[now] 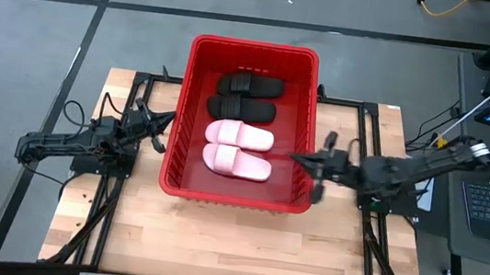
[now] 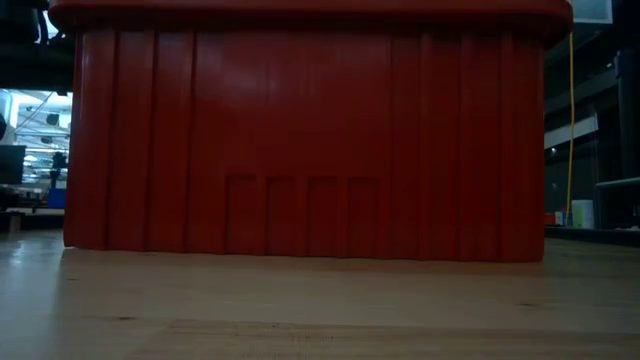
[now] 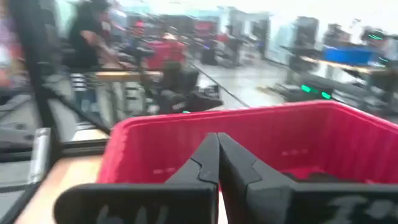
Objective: Pick and place slides into bin
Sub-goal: Return to Home Position
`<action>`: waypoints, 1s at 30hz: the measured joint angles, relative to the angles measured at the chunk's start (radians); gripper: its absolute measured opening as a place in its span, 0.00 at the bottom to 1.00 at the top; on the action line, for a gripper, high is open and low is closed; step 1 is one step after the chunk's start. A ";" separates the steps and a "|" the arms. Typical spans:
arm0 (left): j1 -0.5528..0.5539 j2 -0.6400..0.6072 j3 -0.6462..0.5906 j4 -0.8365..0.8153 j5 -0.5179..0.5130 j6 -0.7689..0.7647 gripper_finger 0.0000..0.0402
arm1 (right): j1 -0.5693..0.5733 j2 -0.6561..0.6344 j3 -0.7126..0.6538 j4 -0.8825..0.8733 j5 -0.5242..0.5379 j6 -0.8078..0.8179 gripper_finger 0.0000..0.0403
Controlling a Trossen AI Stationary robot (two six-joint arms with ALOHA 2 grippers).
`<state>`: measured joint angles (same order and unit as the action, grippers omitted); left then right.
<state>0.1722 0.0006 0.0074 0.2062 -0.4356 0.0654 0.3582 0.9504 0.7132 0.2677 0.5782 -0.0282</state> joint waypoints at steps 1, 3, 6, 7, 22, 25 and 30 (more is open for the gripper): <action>0.000 0.000 0.000 0.000 0.000 0.000 0.01 | 0.006 -0.052 -0.035 0.000 -0.023 -0.009 0.02; 0.000 0.000 0.000 0.000 0.000 0.000 0.01 | 0.016 -0.154 -0.103 0.002 -0.068 -0.027 0.02; 0.000 0.000 0.000 0.000 0.000 0.000 0.01 | 0.028 -0.302 -0.190 -0.006 -0.123 -0.046 0.02; 0.000 0.000 0.000 0.000 0.000 0.000 0.01 | 0.032 -0.348 -0.217 -0.009 -0.144 -0.059 0.03; 0.000 0.000 0.000 0.000 0.000 0.000 0.01 | 0.025 -0.704 -0.479 0.007 -0.199 -0.082 0.03; 0.000 0.000 0.000 0.000 0.000 0.000 0.01 | 0.015 -0.732 -0.517 0.007 -0.137 -0.053 0.03; 0.000 0.000 0.000 0.000 0.000 0.000 0.01 | -0.007 -0.785 -0.592 0.035 -0.126 -0.070 0.03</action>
<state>0.1719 0.0006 0.0071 0.2061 -0.4356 0.0654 0.3509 0.1654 0.1213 0.3027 0.4522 -0.0982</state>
